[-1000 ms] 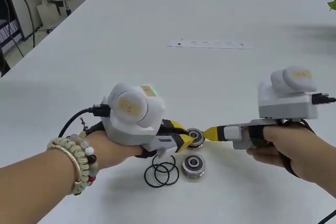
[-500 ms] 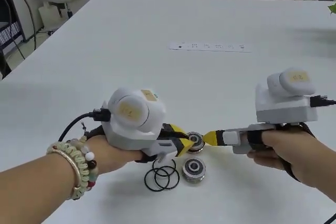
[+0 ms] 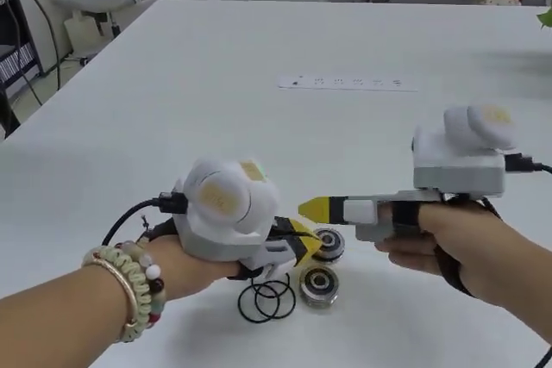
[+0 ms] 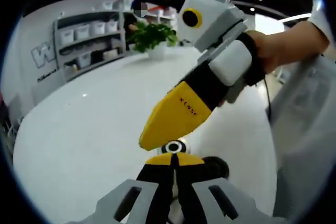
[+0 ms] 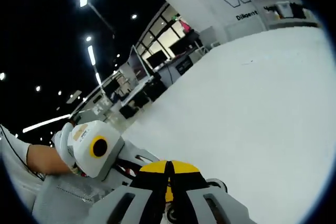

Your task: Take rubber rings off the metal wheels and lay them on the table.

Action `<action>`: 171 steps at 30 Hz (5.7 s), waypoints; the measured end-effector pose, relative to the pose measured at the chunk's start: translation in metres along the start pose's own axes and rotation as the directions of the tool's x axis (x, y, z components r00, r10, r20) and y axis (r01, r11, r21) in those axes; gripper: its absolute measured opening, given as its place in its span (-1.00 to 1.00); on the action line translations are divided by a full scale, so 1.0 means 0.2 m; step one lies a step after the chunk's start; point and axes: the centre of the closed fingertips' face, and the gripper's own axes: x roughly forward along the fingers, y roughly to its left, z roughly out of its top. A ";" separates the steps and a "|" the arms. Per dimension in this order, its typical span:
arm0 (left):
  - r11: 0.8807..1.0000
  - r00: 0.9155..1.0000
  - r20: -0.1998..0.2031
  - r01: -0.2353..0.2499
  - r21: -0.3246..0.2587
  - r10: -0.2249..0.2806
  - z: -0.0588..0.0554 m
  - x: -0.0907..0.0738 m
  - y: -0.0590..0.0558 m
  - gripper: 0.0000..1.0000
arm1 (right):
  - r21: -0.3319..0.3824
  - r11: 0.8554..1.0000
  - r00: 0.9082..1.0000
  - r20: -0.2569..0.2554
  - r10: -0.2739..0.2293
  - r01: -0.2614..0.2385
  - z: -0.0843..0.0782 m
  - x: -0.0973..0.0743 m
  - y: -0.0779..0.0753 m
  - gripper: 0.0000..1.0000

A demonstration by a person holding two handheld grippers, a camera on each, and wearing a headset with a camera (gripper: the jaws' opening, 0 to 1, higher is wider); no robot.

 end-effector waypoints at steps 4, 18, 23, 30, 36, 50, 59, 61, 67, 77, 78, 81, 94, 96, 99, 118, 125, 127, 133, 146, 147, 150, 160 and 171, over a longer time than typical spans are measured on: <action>0.999 1.000 -0.009 -0.012 0.030 0.012 0.01 0.00 0.00 -0.97 | 0.009 0.999 0.998 -0.043 -0.050 0.050 -0.07 -0.04 -0.07 -1.00; 1.000 1.000 -0.017 0.011 0.023 -0.011 0.01 -0.01 0.02 -0.97 | -0.216 0.961 0.950 -0.221 -0.222 0.174 -0.29 -0.16 -0.33 -0.98; 1.000 1.000 -0.022 0.013 0.009 -0.013 0.00 -0.02 0.03 -0.97 | -0.262 0.956 0.940 -0.271 -0.208 0.135 -0.35 -0.14 -0.30 -0.86; 1.000 1.000 -0.022 0.015 -0.015 -0.016 0.00 -0.03 0.02 -0.97 | -0.324 0.942 0.946 -0.272 -0.177 0.083 -0.38 -0.08 -0.28 -0.62; 0.999 1.000 -0.023 0.016 -0.029 -0.016 -0.01 -0.04 0.03 -0.98 | -0.346 0.935 0.954 -0.245 -0.172 0.080 -0.37 -0.05 -0.27 -0.56; 0.999 0.999 -0.030 0.015 -0.049 -0.016 -0.02 -0.05 0.03 -0.98 | -0.386 0.920 0.952 -0.251 -0.176 0.068 -0.35 -0.06 -0.28 -0.87; 0.999 0.999 -0.029 0.013 -0.052 -0.014 -0.02 -0.06 0.03 -0.97 | -0.396 0.915 0.954 -0.238 -0.184 0.078 -0.36 -0.04 -0.28 -0.50; 0.999 0.999 -0.029 0.012 -0.050 -0.014 -0.01 -0.06 0.03 -0.97 | -0.384 0.920 0.962 -0.211 -0.174 0.083 -0.34 -0.03 -0.28 -0.50; 0.998 0.999 -0.029 0.017 -0.058 -0.019 -0.02 -0.06 0.03 -0.95 | -0.412 0.907 0.960 -0.209 -0.186 0.086 -0.35 -0.02 -0.29 -0.61; 0.997 0.999 -0.028 0.024 -0.072 -0.026 -0.02 -0.06 0.03 -0.96 | -0.450 0.889 0.956 -0.216 -0.198 0.083 -0.35 -0.03 -0.30 -0.96; 0.997 0.999 -0.028 0.024 -0.073 -0.026 -0.02 -0.06 0.03 -0.96 | -0.452 0.888 0.956 -0.215 -0.199 0.083 -0.35 -0.03 -0.30 -0.96; 0.997 0.999 -0.027 0.027 -0.074 -0.029 -0.02 -0.06 0.02 -0.95 | -0.458 0.884 0.952 -0.217 -0.217 0.097 -0.34 -0.03 -0.31 -1.00; 1.000 0.998 -0.053 0.021 -0.011 -0.022 -0.02 -0.06 0.04 -0.81 | -0.249 0.957 0.954 -0.217 -0.206 0.149 -0.33 -0.05 -0.34 -1.00; 0.999 0.999 -0.050 0.018 -0.027 -0.020 -0.02 -0.06 0.04 -0.75 | -0.239 0.960 0.955 -0.220 -0.198 0.144 -0.34 -0.05 -0.33 -1.00; 1.000 0.999 -0.050 0.014 -0.027 -0.015 -0.01 -0.06 0.05 -0.74 | -0.236 0.963 0.957 -0.226 -0.182 0.128 -0.34 -0.05 -0.32 -1.00; 0.999 0.999 -0.036 0.002 -0.036 -0.003 -0.01 -0.06 0.06 -0.74 | -0.229 0.970 0.960 -0.243 -0.136 0.080 -0.36 -0.04 -0.27 -1.00; 0.999 0.999 -0.033 -0.004 -0.037 0.003 -0.01 -0.05 0.07 -0.74 | -0.204 0.974 0.962 -0.230 -0.149 0.102 -0.35 -0.04 -0.27 -1.00; 0.999 0.999 -0.033 -0.007 -0.044 0.005 -0.01 -0.05 0.07 -0.74 | -0.207 0.972 0.961 -0.227 -0.156 0.109 -0.34 -0.04 -0.28 -1.00; 0.998 0.999 -0.033 -0.012 -0.057 0.010 -0.02 -0.06 0.07 -0.75 | -0.169 0.978 0.968 -0.196 -0.157 0.125 -0.31 -0.04 -0.29 -1.00; 0.999 0.999 -0.031 -0.014 -0.044 0.012 -0.01 -0.06 0.07 -0.75 | -0.017 0.991 0.981 -0.140 -0.131 0.130 -0.26 -0.04 -0.24 -1.00; 0.999 0.999 -0.031 -0.013 -0.044 0.012 -0.01 -0.06 0.07 -0.75 | -0.017 0.991 0.981 -0.139 -0.133 0.132 -0.25 -0.04 -0.23 -1.00; 0.999 1.000 -0.028 -0.012 -0.044 0.010 -0.01 -0.06 0.07 -0.75 | -0.021 0.991 0.980 -0.141 -0.137 0.135 -0.25 -0.04 -0.23 -1.00; 0.999 0.999 -0.030 -0.008 0.032 0.009 0.00 -0.04 0.05 -0.78 | -0.074 0.988 0.976 -0.160 -0.149 0.139 -0.26 -0.02 -0.21 -1.00; 0.999 0.999 -0.050 -0.018 0.030 0.020 -0.01 -0.05 0.07 -0.74 | -0.018 0.990 0.978 -0.153 -0.143 0.142 -0.26 -0.01 -0.24 -1.00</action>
